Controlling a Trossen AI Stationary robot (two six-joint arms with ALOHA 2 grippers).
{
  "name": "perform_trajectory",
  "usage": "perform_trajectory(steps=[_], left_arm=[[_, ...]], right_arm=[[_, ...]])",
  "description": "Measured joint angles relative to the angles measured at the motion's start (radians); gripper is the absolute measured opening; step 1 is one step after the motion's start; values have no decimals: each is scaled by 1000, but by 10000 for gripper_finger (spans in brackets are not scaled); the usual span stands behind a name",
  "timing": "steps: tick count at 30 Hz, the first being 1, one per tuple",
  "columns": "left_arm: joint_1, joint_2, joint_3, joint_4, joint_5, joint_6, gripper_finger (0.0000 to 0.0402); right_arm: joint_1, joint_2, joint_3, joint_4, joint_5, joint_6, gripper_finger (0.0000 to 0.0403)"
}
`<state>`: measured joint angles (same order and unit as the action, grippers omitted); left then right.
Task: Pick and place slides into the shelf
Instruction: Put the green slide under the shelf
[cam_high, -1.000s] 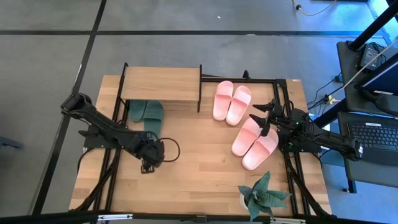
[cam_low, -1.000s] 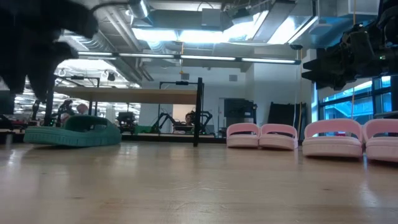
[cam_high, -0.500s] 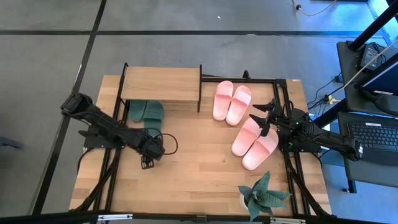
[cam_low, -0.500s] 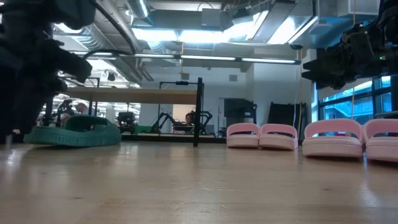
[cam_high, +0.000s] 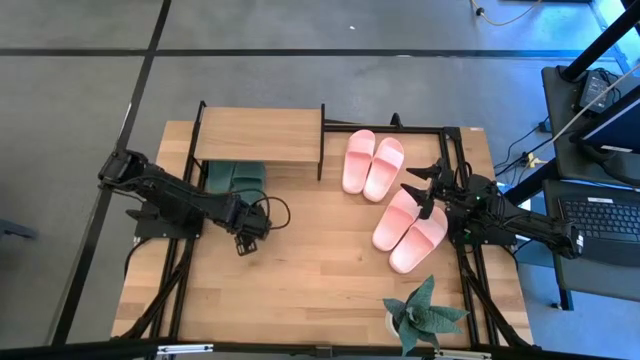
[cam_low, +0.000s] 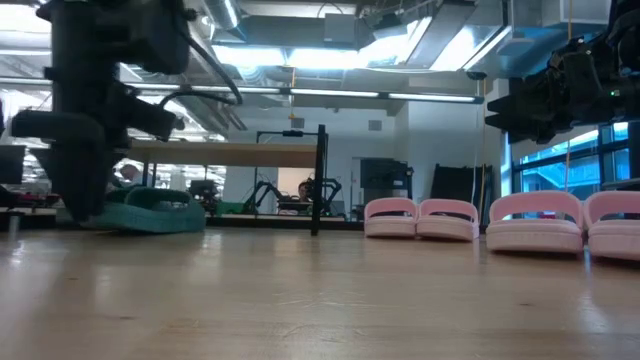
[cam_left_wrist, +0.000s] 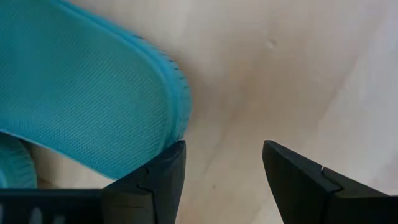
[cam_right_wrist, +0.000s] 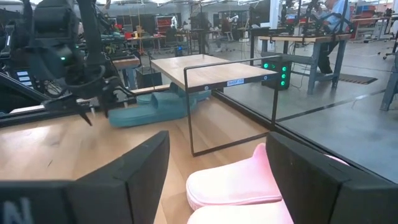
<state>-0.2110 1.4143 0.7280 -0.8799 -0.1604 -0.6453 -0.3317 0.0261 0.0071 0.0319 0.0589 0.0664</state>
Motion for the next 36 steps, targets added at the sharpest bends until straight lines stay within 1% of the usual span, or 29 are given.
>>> perform_trajectory(steps=[8,11,15,22,28,36], left_arm=[[130,0,0,-1,-14,-49,204],[172,0,0,-2,-20,-34,204],[224,0,0,-2,-64,-26,204],[314,0,0,-2,-67,-20,204],[357,0,0,-2,-67,7,204],[364,0,0,-2,-91,30,204]], right_arm=[[0,0,0,0,0,0,268],[0,0,0,0,0,0,268],[0,0,0,0,0,0,268],[0,0,0,0,0,0,268],[0,0,0,0,0,0,268],[0,0,0,0,0,0,268]])
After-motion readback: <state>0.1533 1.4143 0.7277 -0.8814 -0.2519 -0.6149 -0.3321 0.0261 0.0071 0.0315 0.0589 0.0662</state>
